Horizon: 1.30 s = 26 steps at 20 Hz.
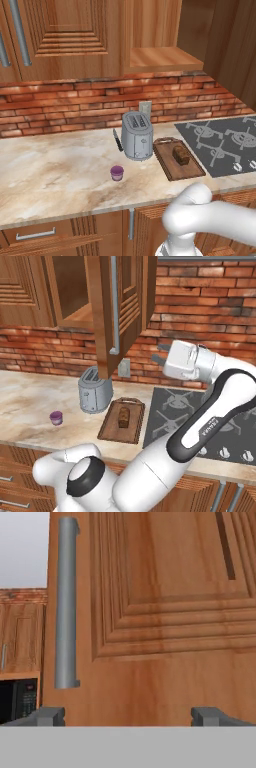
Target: Pick the bread, place it on the cutting board, pick the jam, place it on the counter, and close the cabinet.
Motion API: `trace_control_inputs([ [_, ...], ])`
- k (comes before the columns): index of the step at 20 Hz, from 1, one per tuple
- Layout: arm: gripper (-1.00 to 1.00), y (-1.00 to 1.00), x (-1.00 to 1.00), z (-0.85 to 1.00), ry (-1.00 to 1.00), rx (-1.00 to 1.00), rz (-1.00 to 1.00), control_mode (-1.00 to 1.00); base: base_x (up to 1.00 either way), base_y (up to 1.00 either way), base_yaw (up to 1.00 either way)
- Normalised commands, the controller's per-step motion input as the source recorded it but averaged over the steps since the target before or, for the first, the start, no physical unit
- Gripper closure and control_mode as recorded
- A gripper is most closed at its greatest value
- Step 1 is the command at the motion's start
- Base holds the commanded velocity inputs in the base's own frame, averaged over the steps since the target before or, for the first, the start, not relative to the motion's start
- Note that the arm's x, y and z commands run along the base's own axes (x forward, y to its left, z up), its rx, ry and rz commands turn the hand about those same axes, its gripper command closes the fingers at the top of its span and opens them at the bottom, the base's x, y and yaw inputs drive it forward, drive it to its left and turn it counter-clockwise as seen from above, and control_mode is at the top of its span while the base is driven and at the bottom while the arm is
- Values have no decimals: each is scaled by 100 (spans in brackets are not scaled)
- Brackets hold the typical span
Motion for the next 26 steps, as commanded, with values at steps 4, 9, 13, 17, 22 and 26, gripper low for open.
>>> trace_control_inputs([
  [4,-100,7,2,0,-2,0,11,-100,0,0,0],
  [9,-100,12,0,0,-1,0,9,-100,0,0,0],
  [13,-100,26,0,0,0,0,2,-100,0,0,0],
  [17,-100,30,1,0,0,0,0,-100,0,0,0],
  [22,-100,22,0,0,0,0,0,-100,0,0,0],
  [26,-100,21,0,0,0,0,0,-100,0,0,0],
])
